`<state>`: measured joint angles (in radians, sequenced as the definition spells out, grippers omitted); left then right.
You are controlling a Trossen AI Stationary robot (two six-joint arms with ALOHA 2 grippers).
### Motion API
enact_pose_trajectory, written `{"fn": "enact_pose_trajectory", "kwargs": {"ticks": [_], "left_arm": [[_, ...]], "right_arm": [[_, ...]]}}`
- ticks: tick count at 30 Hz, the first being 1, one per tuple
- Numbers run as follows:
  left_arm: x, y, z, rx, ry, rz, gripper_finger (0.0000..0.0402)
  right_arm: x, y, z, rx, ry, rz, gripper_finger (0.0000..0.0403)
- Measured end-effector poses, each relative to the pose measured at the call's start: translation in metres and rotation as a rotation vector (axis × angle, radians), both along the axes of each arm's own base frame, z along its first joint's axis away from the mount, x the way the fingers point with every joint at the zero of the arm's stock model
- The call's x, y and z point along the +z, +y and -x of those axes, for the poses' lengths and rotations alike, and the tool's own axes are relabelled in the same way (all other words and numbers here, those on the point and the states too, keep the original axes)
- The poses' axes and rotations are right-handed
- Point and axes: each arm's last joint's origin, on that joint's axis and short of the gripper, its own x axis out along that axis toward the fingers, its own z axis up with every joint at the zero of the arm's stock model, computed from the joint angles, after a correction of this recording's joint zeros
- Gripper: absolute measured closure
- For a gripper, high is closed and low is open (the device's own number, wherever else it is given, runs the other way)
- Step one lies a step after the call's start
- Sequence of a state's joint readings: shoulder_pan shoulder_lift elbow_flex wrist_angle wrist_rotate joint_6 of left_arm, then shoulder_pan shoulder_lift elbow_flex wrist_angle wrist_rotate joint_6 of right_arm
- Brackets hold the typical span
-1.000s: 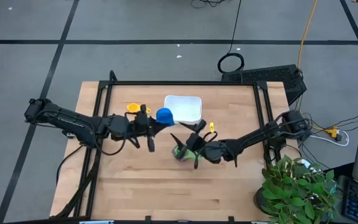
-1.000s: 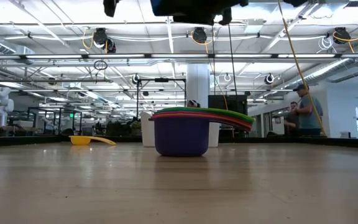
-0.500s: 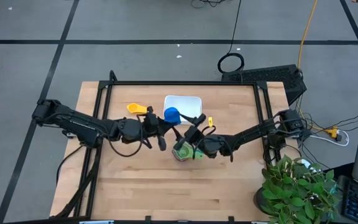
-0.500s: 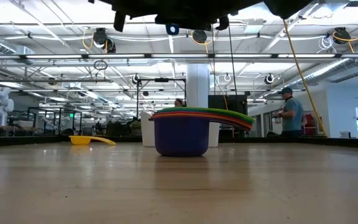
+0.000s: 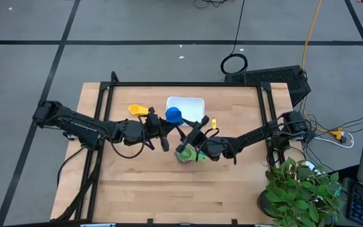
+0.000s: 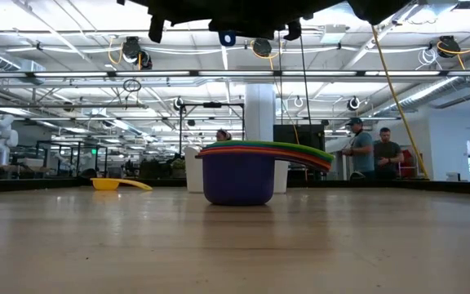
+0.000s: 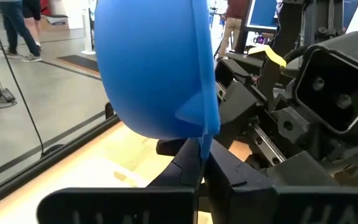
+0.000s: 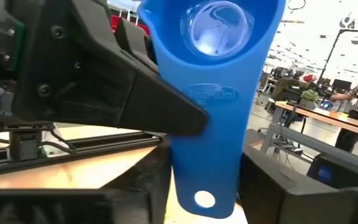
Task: Nest measuring cups in basket
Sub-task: Stack the dark blue measuring cup on top of the green measuring cup
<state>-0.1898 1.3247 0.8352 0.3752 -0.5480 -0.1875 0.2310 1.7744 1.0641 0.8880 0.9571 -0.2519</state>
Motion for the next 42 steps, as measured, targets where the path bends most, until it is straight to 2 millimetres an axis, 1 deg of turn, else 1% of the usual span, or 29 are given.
{"fn": "enact_pose_trajectory", "kwargs": {"ticks": [2, 4, 10, 13, 16, 18, 22, 25, 28, 30, 32, 36, 42], "left_arm": [[0.000, 0.000, 0.000, 0.001, 0.001, -0.001, 0.0395], [-0.001, 0.000, 0.000, 0.001, 0.006, -0.002, 0.0384], [-0.006, 0.000, 0.001, 0.002, 0.064, -0.015, 0.0332], [-0.006, 0.000, 0.004, -0.008, 0.106, -0.052, 0.0313], [-0.005, -0.001, 0.014, -0.022, 0.180, -0.093, 0.0294], [-0.003, 0.000, 0.024, -0.030, 0.239, -0.111, 0.0281], [0.008, 0.003, 0.054, -0.044, 0.319, -0.123, 0.0261], [0.013, 0.007, 0.076, -0.042, 0.367, -0.098, 0.0258], [0.021, 0.012, 0.096, -0.030, 0.361, -0.067, 0.0263], [0.024, 0.014, 0.108, -0.025, 0.361, -0.052, 0.0268], [0.030, 0.016, 0.115, -0.022, 0.322, -0.031, 0.0272], [0.034, 0.017, 0.121, -0.021, 0.294, -0.020, 0.0278], [0.031, 0.016, 0.116, -0.023, 0.318, -0.028, 0.0279]], "right_arm": [[0.000, 0.000, 0.000, 0.001, 0.006, 0.005, 0.0285], [0.000, 0.002, 0.000, 0.003, 0.022, 0.023, 0.0287], [0.000, 0.007, 0.002, -0.023, 0.057, 0.058, 0.0287], [-0.001, 0.011, 0.003, -0.030, 0.081, 0.075, 0.0288], [0.003, 0.015, 0.007, -0.031, 0.108, 0.084, 0.0285], [0.008, 0.019, 0.012, -0.013, 0.122, 0.067, 0.0286], [0.012, 0.022, 0.023, 0.053, 0.209, 0.043, 0.0303], [0.018, 0.020, 0.032, 0.242, 0.256, -0.033, 0.0321], [0.021, 0.015, 0.041, 0.441, 0.313, -0.181, 0.0345], [0.021, 0.012, 0.047, 0.520, 0.367, -0.263, 0.0360], [0.019, 0.012, 0.052, 0.565, 0.424, -0.320, 0.0375], [0.011, 0.011, 0.058, 0.607, 0.520, -0.405, 0.0400], [0.009, 0.010, 0.060, 0.588, 0.541, -0.433, 0.0398]]}}
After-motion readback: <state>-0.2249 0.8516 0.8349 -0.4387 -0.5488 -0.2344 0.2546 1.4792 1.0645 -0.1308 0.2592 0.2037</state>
